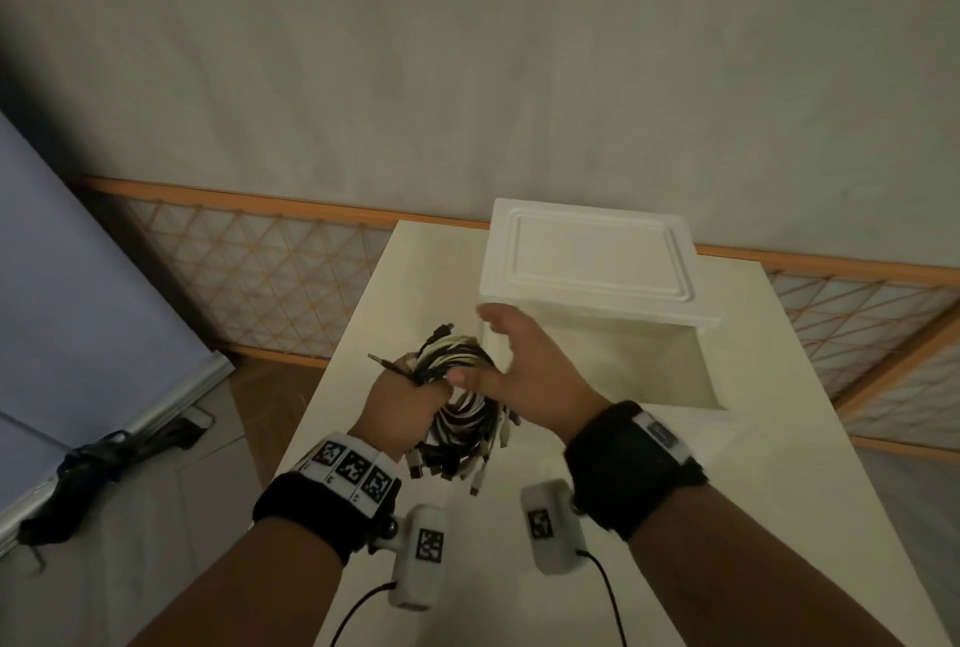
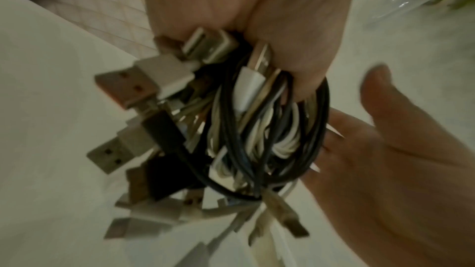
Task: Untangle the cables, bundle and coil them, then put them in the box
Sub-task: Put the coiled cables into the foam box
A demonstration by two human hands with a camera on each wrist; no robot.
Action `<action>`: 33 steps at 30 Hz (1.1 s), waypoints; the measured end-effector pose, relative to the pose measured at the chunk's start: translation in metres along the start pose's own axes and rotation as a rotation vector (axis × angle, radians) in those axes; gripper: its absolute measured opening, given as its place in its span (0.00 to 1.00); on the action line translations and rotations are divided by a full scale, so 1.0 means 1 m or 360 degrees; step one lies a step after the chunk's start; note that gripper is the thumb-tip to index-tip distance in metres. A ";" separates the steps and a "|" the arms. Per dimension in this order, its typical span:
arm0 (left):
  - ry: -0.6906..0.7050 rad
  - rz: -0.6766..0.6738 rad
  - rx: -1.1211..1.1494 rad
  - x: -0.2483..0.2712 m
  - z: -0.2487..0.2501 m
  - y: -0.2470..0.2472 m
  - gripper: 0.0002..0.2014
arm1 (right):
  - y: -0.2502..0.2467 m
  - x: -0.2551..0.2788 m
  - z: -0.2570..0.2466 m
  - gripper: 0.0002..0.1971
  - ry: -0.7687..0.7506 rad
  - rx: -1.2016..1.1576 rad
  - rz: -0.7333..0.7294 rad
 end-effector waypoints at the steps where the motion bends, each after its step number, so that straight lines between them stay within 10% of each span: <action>1: 0.0043 -0.0054 0.0065 0.002 0.005 0.003 0.19 | 0.005 -0.005 -0.003 0.37 -0.0005 -0.0039 -0.0093; 14: 0.0024 -0.0046 0.0632 0.007 0.033 0.019 0.11 | 0.010 -0.006 0.000 0.19 0.0001 -0.0733 0.0312; 29: -0.0089 -0.0448 0.0675 -0.046 0.024 0.056 0.23 | -0.062 -0.066 0.005 0.20 -0.0136 0.0242 0.0408; 33: -0.0027 -0.0292 0.0223 -0.058 -0.002 0.053 0.32 | -0.090 -0.087 0.021 0.21 -0.0043 0.0356 0.0486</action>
Point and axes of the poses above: each hand's wrist, its own x-axis away from the middle knuckle, its own y-axis out of the palm, z = x × y, the point moved 1 cm from there along -x, towards the middle knuckle, and after that the axes turned 6 degrees about z, right-handed, at the moved point
